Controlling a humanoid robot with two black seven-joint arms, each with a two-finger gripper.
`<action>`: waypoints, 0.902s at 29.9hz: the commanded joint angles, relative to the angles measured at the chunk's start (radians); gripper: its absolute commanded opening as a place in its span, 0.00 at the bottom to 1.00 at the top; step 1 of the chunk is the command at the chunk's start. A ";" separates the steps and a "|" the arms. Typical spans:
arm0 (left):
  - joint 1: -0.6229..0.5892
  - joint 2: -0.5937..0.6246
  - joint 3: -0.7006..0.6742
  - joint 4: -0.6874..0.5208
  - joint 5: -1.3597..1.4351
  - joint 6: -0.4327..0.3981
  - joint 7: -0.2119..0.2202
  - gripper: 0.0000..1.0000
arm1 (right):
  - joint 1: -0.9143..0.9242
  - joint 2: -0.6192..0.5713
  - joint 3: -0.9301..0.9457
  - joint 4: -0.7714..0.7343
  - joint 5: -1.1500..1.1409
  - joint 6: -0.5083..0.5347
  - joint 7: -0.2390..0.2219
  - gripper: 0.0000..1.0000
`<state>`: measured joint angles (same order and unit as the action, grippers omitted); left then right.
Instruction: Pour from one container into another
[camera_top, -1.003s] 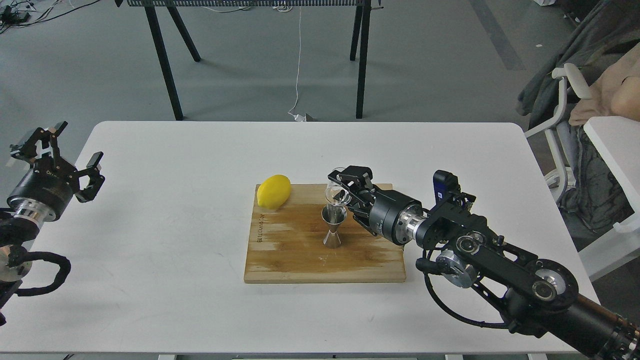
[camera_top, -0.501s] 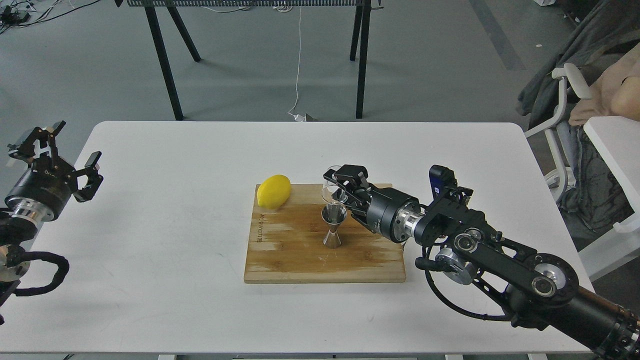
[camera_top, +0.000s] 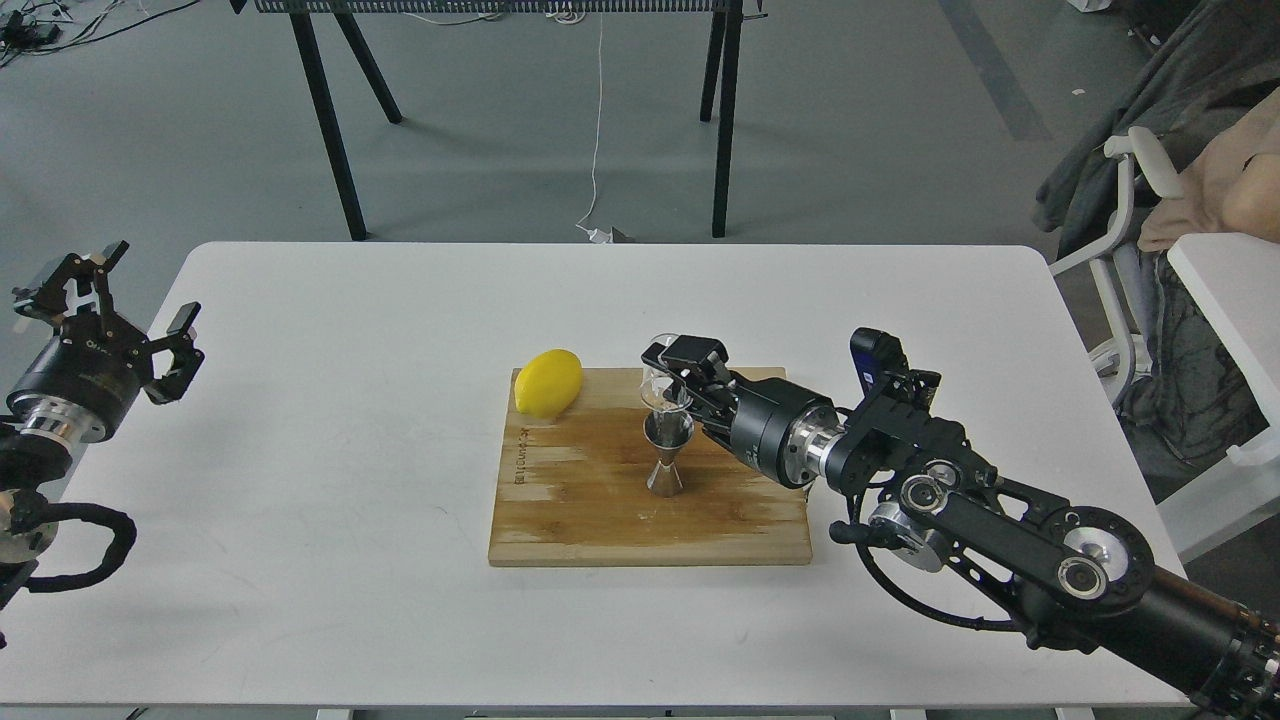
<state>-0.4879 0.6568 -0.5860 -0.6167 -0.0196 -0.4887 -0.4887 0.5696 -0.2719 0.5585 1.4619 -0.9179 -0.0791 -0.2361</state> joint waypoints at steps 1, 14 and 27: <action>0.000 0.001 0.000 0.000 0.000 0.000 0.000 0.87 | 0.015 -0.004 -0.015 0.000 -0.002 0.002 0.003 0.35; 0.000 0.003 -0.002 0.000 0.000 0.000 0.000 0.87 | 0.033 -0.015 -0.020 -0.002 -0.024 0.018 0.003 0.35; 0.000 0.001 -0.002 0.000 0.000 0.000 0.000 0.87 | 0.070 -0.046 -0.071 -0.003 -0.052 0.019 0.014 0.35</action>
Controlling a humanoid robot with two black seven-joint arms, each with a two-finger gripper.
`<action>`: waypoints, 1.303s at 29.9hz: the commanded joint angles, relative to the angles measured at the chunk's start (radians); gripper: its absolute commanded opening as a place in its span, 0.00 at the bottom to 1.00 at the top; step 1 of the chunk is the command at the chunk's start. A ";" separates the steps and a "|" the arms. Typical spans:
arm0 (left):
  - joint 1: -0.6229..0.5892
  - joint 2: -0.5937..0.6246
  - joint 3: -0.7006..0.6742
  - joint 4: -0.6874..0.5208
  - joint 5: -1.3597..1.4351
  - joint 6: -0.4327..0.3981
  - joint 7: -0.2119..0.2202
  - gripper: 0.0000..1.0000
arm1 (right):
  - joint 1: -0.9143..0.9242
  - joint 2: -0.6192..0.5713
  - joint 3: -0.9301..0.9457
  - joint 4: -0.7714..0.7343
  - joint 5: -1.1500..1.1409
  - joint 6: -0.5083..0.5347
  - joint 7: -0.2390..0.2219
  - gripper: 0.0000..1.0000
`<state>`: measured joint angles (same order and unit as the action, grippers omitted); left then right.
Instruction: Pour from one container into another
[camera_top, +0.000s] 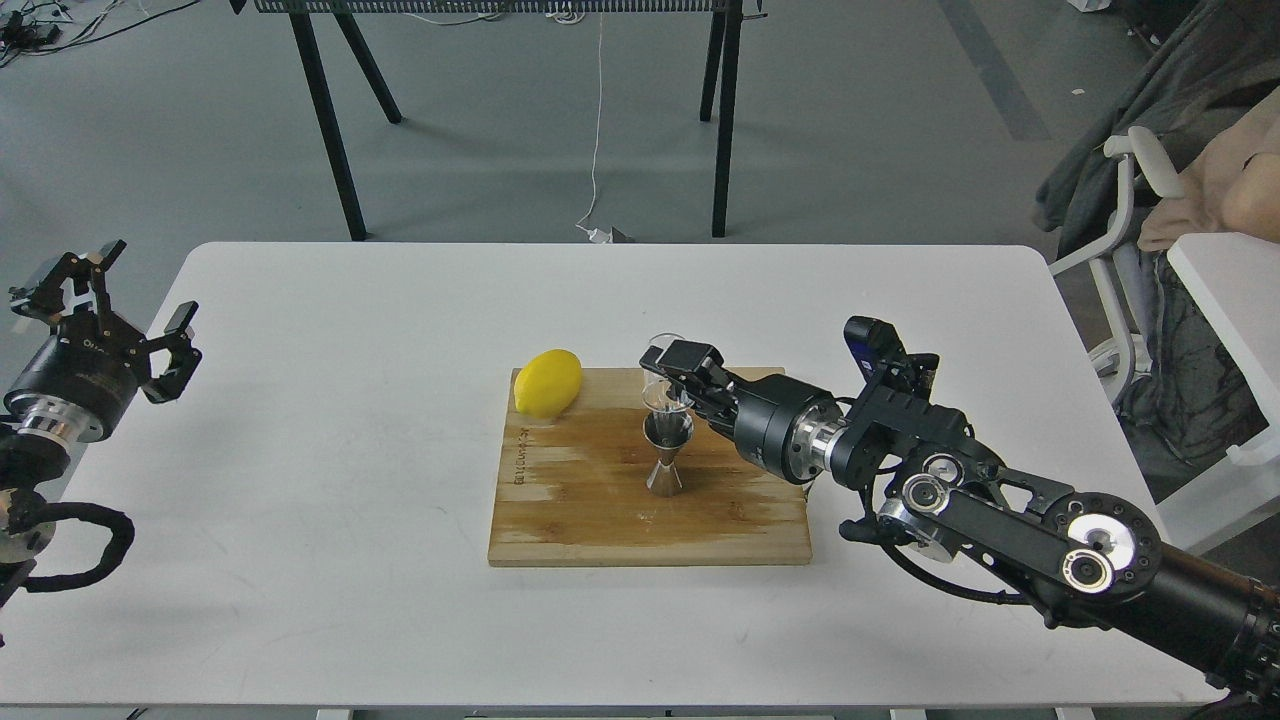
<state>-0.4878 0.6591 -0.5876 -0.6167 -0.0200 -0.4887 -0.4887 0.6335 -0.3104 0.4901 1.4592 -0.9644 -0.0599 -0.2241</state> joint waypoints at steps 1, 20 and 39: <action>0.000 -0.001 0.000 0.000 0.000 0.000 0.000 0.87 | 0.006 -0.010 -0.002 0.000 -0.011 0.000 0.002 0.35; 0.000 -0.001 0.000 0.000 0.000 0.000 0.000 0.87 | 0.048 -0.012 -0.047 -0.005 -0.039 0.005 0.014 0.35; 0.000 -0.001 0.000 0.000 -0.005 0.000 0.000 0.87 | 0.084 -0.029 -0.096 -0.008 -0.108 0.006 0.028 0.35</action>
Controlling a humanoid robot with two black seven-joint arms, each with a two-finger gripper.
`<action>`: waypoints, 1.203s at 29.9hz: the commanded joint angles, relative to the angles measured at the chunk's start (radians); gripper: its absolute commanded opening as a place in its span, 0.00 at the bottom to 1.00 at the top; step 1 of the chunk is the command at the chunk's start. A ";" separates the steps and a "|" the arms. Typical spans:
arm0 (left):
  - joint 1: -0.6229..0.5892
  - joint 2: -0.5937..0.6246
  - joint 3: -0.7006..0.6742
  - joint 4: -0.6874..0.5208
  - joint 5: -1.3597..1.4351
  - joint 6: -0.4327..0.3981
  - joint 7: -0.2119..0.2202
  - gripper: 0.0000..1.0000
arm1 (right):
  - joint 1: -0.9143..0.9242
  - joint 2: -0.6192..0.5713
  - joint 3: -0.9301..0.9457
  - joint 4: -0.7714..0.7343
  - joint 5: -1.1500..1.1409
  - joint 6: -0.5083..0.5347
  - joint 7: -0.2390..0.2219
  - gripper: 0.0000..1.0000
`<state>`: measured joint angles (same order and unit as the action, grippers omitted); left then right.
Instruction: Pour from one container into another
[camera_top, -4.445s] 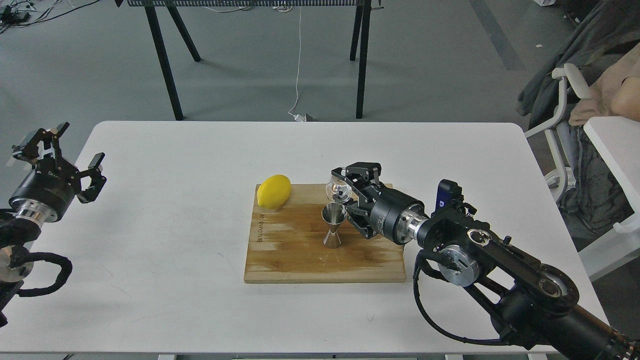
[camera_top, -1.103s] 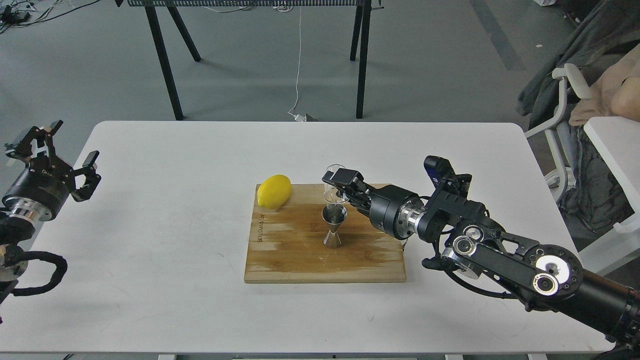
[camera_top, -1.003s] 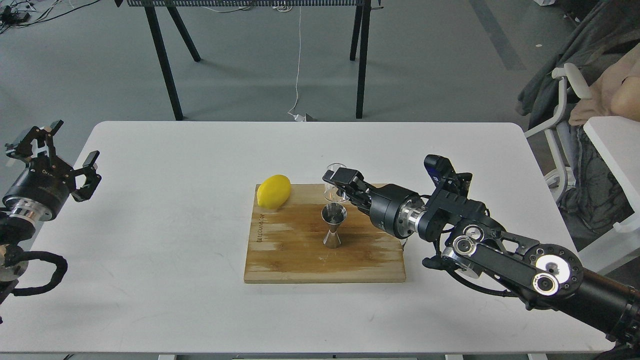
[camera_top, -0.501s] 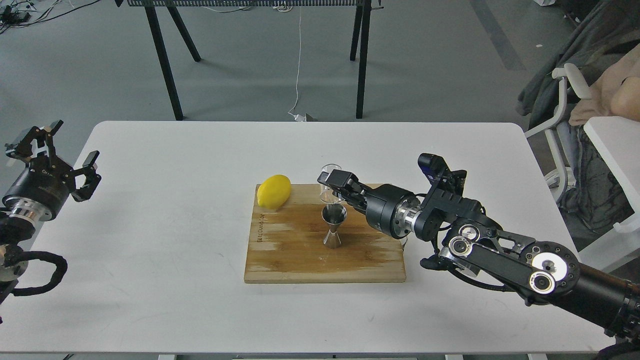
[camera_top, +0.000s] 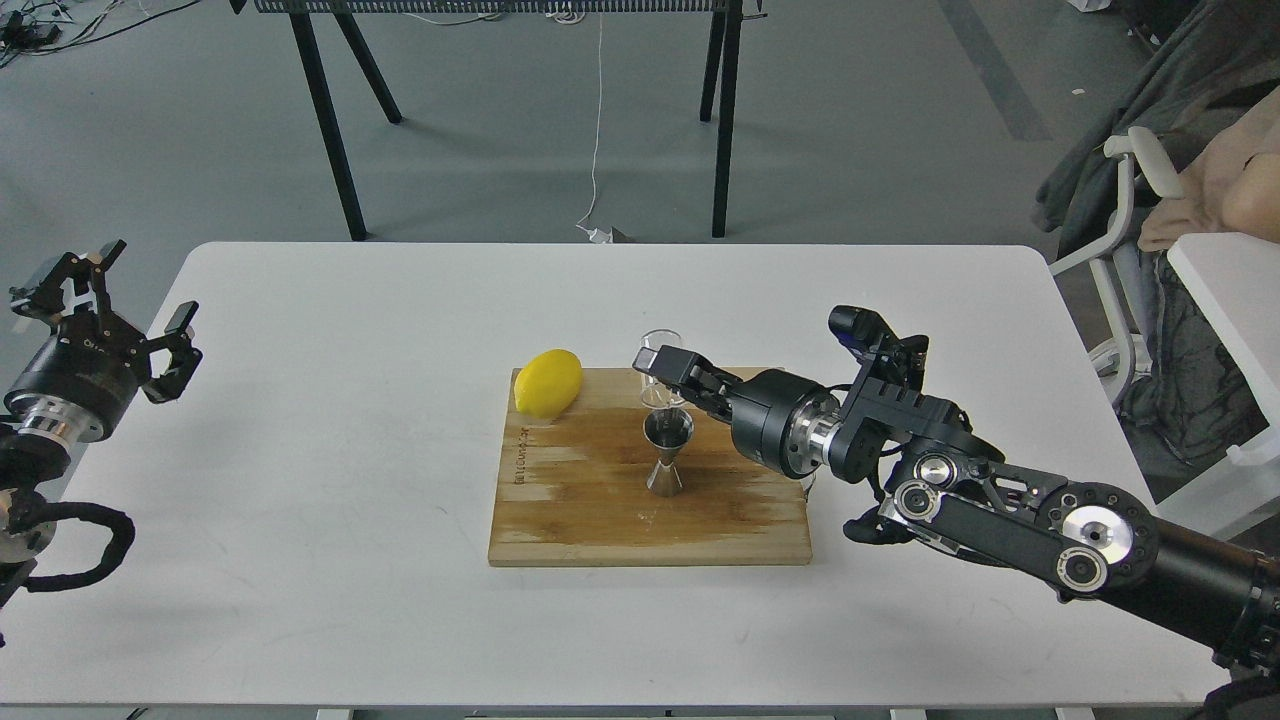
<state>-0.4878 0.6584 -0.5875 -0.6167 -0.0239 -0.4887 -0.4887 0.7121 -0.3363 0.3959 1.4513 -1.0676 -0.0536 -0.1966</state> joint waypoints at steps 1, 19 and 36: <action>0.000 0.000 0.000 0.000 -0.001 0.000 0.000 0.87 | 0.009 -0.004 -0.002 0.000 -0.011 0.000 0.000 0.35; 0.002 0.000 0.000 0.000 -0.001 0.000 0.000 0.87 | 0.078 -0.012 -0.077 -0.005 -0.041 0.000 0.009 0.35; 0.000 0.000 0.000 0.000 -0.001 0.000 0.000 0.87 | 0.018 -0.044 0.064 0.053 0.242 -0.005 0.003 0.35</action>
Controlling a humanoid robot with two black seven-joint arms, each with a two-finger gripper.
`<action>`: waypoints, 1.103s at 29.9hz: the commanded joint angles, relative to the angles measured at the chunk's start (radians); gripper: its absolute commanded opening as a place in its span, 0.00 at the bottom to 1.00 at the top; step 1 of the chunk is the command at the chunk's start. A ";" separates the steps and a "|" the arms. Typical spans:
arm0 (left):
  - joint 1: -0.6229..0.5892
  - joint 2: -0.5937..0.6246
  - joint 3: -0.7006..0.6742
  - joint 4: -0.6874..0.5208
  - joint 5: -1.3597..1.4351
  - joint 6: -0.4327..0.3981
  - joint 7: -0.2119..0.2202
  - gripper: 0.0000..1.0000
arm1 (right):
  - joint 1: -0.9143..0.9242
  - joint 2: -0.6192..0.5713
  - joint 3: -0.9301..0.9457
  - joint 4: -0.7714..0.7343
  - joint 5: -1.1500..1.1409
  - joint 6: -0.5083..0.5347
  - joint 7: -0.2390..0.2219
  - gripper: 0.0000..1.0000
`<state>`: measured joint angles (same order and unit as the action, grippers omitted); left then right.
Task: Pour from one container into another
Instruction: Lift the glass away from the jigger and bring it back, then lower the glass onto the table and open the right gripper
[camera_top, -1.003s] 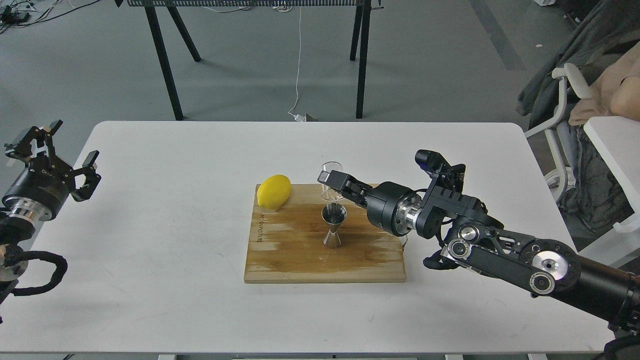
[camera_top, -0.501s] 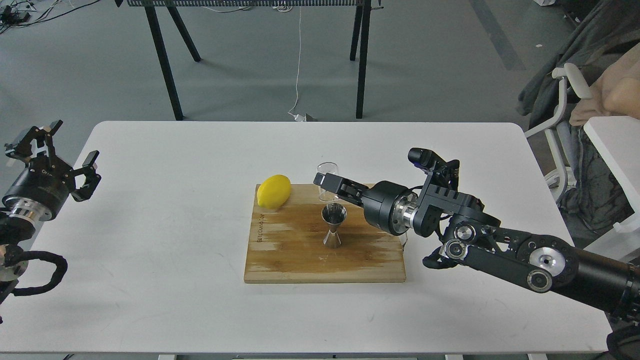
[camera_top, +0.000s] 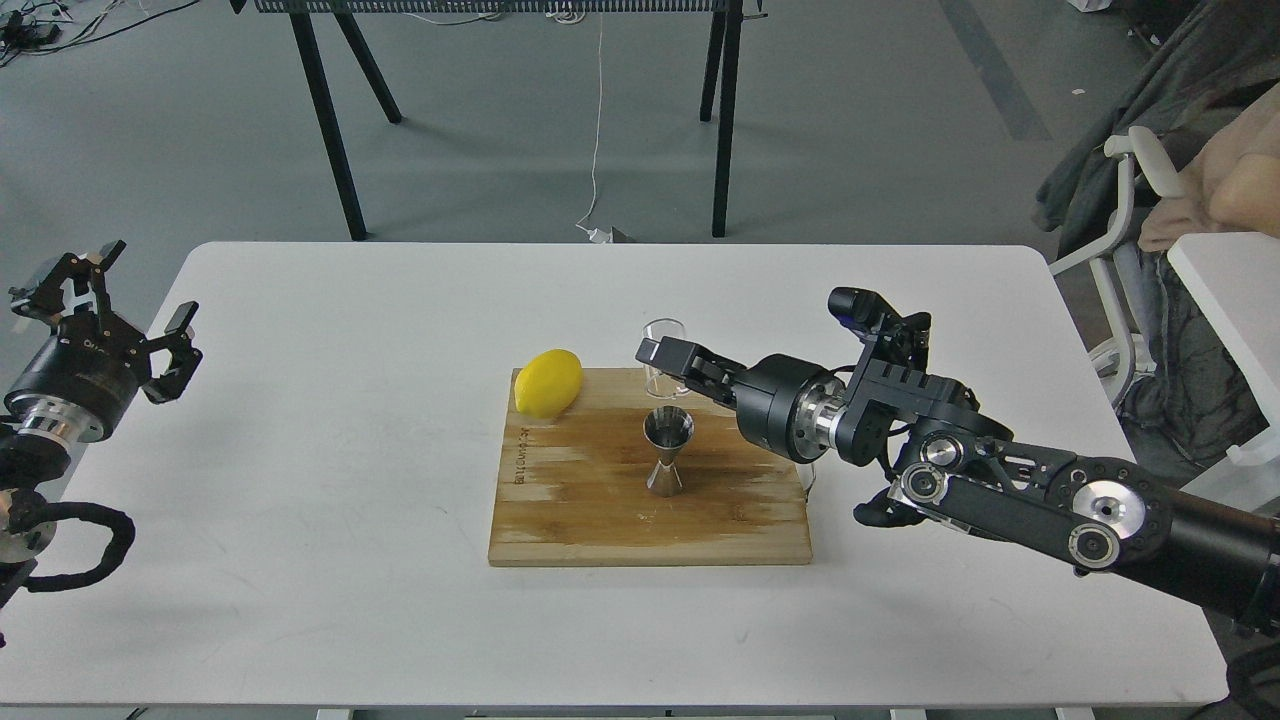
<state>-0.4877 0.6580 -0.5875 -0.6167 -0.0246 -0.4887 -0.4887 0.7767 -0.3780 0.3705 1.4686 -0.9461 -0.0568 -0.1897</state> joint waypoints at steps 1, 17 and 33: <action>0.000 0.000 0.000 0.000 0.000 0.000 0.000 0.87 | -0.066 -0.001 0.128 0.047 0.166 -0.003 -0.008 0.35; -0.002 0.005 0.000 0.000 -0.001 0.000 0.000 0.87 | -0.620 0.157 0.984 0.053 1.007 -0.072 -0.016 0.33; 0.001 -0.006 -0.003 0.000 -0.001 0.000 0.000 0.87 | -0.792 0.162 1.162 -0.126 1.245 -0.268 -0.013 0.34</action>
<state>-0.4869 0.6533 -0.5906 -0.6166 -0.0266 -0.4887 -0.4887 -0.0131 -0.2183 1.5351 1.3679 0.2977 -0.2979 -0.2038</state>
